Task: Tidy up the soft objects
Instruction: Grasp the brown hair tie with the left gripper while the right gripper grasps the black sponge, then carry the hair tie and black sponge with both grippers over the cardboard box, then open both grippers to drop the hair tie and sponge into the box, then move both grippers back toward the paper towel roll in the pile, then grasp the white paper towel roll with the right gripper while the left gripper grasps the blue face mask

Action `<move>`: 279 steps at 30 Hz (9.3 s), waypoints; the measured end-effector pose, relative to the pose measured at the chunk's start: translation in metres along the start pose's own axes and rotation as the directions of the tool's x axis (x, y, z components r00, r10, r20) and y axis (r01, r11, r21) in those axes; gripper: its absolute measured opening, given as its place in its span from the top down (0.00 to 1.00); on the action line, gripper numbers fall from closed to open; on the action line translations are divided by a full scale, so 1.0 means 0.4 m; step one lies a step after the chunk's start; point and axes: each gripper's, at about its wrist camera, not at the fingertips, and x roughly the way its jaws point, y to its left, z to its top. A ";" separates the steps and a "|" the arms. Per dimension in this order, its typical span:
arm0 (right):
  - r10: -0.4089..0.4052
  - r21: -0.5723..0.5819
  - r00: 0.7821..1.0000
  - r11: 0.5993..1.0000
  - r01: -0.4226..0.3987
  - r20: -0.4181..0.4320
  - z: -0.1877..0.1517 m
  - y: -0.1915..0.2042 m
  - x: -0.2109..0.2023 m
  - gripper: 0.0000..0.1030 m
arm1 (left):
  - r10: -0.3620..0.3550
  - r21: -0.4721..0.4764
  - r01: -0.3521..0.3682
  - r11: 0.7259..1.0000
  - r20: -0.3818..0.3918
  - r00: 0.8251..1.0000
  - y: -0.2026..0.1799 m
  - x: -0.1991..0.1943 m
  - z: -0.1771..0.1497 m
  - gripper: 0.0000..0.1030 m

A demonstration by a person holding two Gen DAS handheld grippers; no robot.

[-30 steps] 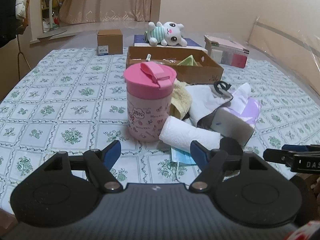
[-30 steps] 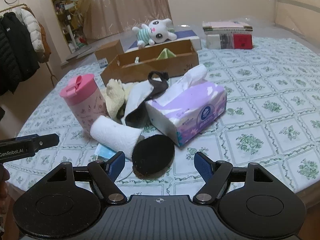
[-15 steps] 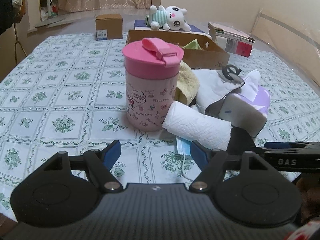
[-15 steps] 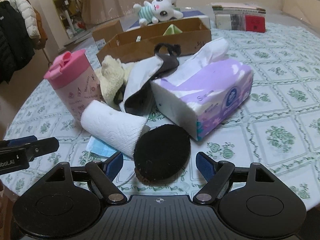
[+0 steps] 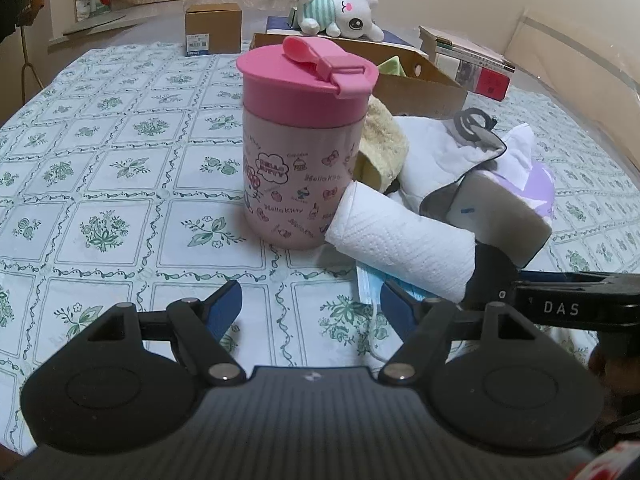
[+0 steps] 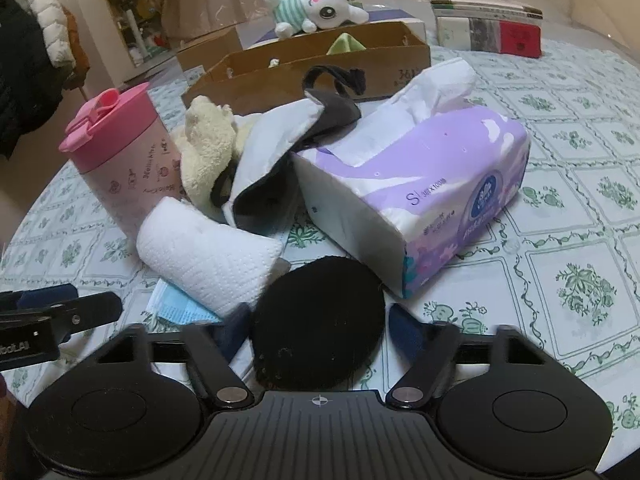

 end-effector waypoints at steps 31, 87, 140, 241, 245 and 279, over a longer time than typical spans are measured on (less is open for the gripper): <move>-0.128 0.113 0.978 0.987 0.110 0.163 -0.037 -0.174 -0.266 0.35 | -0.154 0.301 0.142 0.943 0.015 0.988 -0.307 0.030 -0.074 0.44; -0.031 -0.069 0.967 0.996 0.050 0.251 0.074 -0.025 -0.306 0.35 | -0.205 0.258 0.162 0.952 0.148 0.968 -0.178 -0.145 0.122 0.86; 0.045 -0.044 0.991 0.998 -0.040 0.123 0.772 -0.180 0.303 0.35 | -0.102 0.240 0.096 0.966 0.010 0.995 0.019 0.452 0.767 0.56; 0.111 -0.649 0.991 0.749 -0.132 -0.074 0.060 0.191 0.125 0.36 | 0.016 0.045 -0.016 0.999 -0.011 1.000 0.090 0.019 0.037 0.34; 0.104 -0.660 0.990 0.738 -0.144 -0.101 0.058 0.194 0.141 0.42 | 0.009 0.036 -0.008 0.999 -0.023 1.000 0.090 0.027 0.038 0.34; 0.012 -0.126 0.993 0.992 0.003 0.118 0.046 -0.080 -0.153 0.59 | -0.060 0.150 0.068 0.986 -0.053 0.997 -0.180 0.184 0.048 0.34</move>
